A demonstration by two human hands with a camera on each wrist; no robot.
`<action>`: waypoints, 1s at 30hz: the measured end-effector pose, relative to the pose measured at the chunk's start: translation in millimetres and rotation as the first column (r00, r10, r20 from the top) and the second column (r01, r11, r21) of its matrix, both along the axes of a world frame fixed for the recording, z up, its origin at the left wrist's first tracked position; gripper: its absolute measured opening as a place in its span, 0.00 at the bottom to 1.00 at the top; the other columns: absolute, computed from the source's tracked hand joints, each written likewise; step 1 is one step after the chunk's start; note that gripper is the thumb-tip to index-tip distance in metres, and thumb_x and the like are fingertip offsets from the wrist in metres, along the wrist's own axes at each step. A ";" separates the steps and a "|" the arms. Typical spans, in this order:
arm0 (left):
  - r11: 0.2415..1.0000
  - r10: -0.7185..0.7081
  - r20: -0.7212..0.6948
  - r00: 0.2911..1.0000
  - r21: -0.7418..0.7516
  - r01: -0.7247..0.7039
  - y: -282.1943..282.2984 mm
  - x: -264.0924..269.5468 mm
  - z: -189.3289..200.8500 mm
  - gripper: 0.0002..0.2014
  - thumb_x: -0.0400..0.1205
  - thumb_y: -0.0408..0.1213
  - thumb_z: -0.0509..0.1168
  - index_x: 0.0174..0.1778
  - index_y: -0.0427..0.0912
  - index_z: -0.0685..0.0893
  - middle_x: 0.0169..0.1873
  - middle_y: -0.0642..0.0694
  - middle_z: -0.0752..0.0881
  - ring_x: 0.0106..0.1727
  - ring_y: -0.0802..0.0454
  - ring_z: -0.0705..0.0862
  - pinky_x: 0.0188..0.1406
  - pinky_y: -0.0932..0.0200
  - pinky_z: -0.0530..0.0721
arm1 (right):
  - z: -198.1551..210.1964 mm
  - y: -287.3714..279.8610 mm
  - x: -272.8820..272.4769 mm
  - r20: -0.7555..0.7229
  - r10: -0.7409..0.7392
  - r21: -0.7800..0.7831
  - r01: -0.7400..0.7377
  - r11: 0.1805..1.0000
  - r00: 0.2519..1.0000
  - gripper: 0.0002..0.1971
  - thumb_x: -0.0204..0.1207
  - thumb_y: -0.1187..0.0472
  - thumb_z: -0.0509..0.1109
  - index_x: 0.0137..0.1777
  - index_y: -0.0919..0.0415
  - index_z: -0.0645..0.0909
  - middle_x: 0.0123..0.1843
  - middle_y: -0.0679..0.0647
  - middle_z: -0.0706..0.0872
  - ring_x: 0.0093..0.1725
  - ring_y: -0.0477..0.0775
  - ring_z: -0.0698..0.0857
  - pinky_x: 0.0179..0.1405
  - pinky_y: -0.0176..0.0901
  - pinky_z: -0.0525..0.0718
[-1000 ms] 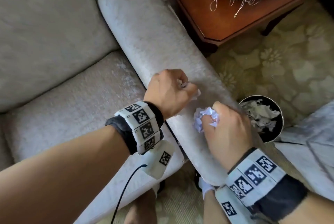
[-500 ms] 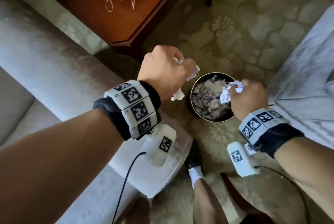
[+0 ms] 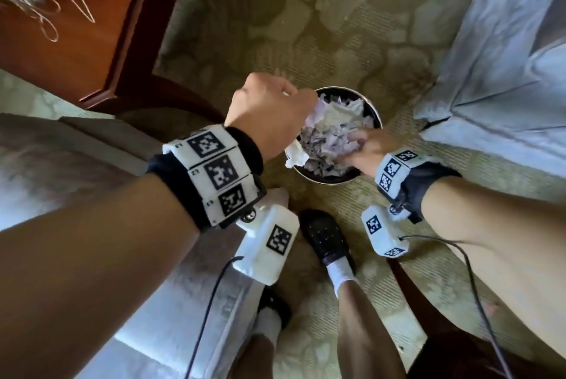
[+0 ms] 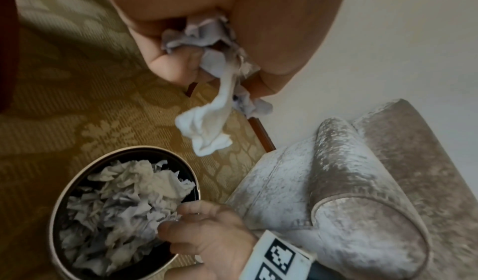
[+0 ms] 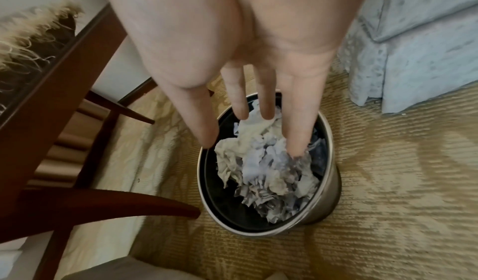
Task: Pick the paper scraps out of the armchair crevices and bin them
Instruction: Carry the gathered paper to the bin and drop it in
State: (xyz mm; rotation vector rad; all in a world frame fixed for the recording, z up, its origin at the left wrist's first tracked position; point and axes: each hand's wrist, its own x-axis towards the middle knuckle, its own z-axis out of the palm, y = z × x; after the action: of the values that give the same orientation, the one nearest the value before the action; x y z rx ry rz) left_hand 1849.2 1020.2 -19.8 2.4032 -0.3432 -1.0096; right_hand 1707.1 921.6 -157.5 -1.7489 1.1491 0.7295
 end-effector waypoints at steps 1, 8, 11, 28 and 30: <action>1.000 -0.006 -0.006 1.000 0.001 0.006 -7.3 -2.4 -5.4 0.17 0.66 0.52 0.64 0.36 0.43 0.89 0.35 0.49 0.91 0.40 0.47 0.90 0.46 0.48 0.89 | 0.6 -4.2 -6.4 0.011 -0.052 0.026 0.051 0.998 0.999 0.31 0.57 0.45 0.83 0.63 0.46 0.81 0.58 0.45 0.84 0.55 0.53 0.86 0.56 0.47 0.86; 0.962 -0.205 0.002 0.979 0.186 0.201 -47.6 -20.7 -48.4 0.08 0.78 0.47 0.63 0.36 0.48 0.78 0.39 0.49 0.83 0.44 0.44 0.81 0.39 0.59 0.73 | 24.3 -37.3 -42.6 0.095 -0.215 0.020 0.214 0.977 0.972 0.19 0.64 0.49 0.81 0.54 0.51 0.85 0.55 0.49 0.89 0.50 0.54 0.89 0.50 0.55 0.89; 0.916 -0.295 0.002 0.955 0.284 0.282 -54.9 -29.5 -68.1 0.07 0.79 0.47 0.62 0.40 0.49 0.77 0.43 0.46 0.83 0.45 0.42 0.78 0.39 0.58 0.70 | 29.0 -43.6 -56.4 0.120 -0.290 0.063 0.284 0.957 0.950 0.17 0.67 0.51 0.81 0.55 0.53 0.85 0.51 0.47 0.89 0.46 0.51 0.90 0.47 0.51 0.90; 0.849 -0.420 0.070 0.905 0.384 0.364 -35.6 -54.3 -62.7 0.33 0.74 0.59 0.66 0.73 0.47 0.74 0.70 0.40 0.75 0.67 0.36 0.78 0.60 0.47 0.81 | 48.6 1.1 -80.8 0.190 -0.191 -0.001 0.195 0.981 0.963 0.16 0.70 0.51 0.79 0.55 0.54 0.84 0.47 0.48 0.89 0.44 0.52 0.90 0.43 0.50 0.91; 0.849 -0.452 0.078 0.889 0.343 0.402 -29.6 -55.3 -45.7 0.28 0.76 0.57 0.65 0.69 0.46 0.78 0.66 0.41 0.80 0.63 0.39 0.80 0.53 0.52 0.80 | 58.6 9.0 -82.3 0.199 -0.118 -0.063 0.133 0.989 0.973 0.17 0.70 0.50 0.78 0.56 0.54 0.84 0.49 0.49 0.90 0.47 0.52 0.90 0.49 0.50 0.89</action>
State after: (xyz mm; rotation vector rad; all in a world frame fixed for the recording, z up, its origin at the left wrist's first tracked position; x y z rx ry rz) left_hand 1793.9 990.6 -65.5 2.7788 -0.8685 -1.1370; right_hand 1624.7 930.7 -98.9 -1.7501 1.1530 0.4333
